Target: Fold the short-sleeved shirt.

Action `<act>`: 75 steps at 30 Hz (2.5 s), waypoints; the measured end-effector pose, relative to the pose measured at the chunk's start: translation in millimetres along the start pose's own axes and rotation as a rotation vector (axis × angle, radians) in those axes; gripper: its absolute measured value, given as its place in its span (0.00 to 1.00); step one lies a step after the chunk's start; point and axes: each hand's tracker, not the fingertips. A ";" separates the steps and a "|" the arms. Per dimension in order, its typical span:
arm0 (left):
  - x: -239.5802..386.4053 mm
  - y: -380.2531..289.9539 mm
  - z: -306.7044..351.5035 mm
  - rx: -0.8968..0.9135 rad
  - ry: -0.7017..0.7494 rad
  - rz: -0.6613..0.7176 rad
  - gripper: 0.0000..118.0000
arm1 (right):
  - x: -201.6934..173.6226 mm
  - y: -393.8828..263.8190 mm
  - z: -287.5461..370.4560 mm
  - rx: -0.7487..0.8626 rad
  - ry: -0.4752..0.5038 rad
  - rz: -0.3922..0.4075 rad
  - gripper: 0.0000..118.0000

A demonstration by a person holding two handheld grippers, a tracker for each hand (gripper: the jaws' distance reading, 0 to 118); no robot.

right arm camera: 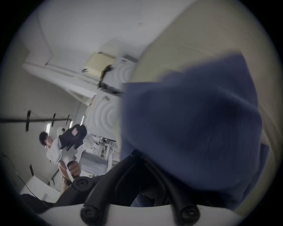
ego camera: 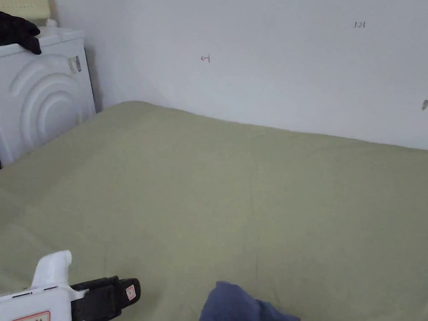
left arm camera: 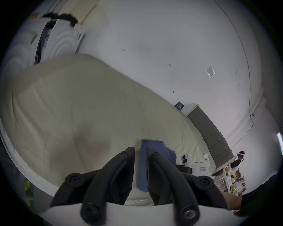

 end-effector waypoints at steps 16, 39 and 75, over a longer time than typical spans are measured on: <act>-19.4 -20.4 -152.1 -0.541 -0.218 0.094 0.72 | 32.2 -14.3 49.3 0.128 0.111 -0.109 0.01; -96.3 54.0 -124.7 -0.509 -0.102 0.140 0.29 | -35.3 -8.5 76.9 0.238 -0.129 0.200 0.01; 84.1 69.9 -55.0 -0.043 0.427 -0.469 0.66 | -136.8 8.9 210.4 0.479 -0.768 0.504 0.01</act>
